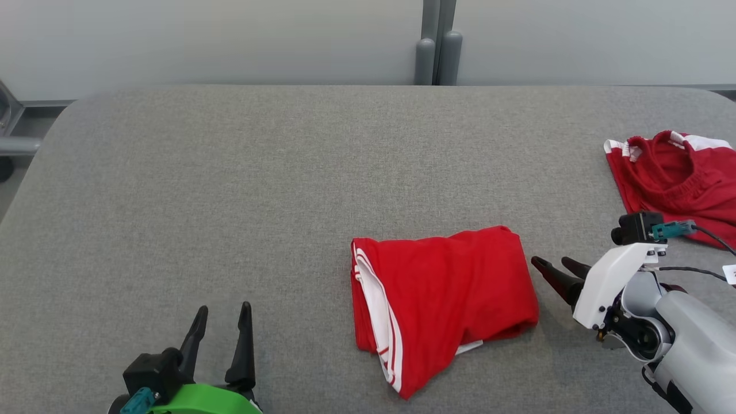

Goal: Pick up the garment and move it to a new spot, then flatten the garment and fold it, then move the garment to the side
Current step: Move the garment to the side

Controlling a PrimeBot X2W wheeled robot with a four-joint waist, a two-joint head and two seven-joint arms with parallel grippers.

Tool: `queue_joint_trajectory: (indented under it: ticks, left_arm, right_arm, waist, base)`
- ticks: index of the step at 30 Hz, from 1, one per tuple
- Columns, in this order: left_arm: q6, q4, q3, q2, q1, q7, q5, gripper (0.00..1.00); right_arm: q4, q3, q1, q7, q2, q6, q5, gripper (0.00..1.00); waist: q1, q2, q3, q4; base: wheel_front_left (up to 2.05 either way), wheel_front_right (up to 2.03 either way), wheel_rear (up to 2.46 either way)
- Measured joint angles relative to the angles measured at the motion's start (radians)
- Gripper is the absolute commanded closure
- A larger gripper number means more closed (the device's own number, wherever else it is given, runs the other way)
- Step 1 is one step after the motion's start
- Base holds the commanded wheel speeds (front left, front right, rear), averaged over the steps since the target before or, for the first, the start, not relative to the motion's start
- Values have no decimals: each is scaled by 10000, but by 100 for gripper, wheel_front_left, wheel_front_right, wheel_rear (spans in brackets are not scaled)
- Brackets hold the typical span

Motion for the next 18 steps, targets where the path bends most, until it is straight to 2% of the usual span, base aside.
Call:
queue_joint_trajectory:
  ticks: [18]
  left_arm:
    - [-40, -2, -169, 19, -168, 31, 150, 0]
  right_arm:
    - [606, -165, 174, 290, 468, 44, 667, 0]
  waist:
    - [0, 0, 355, 677]
  base:
    - [0, 0, 0]
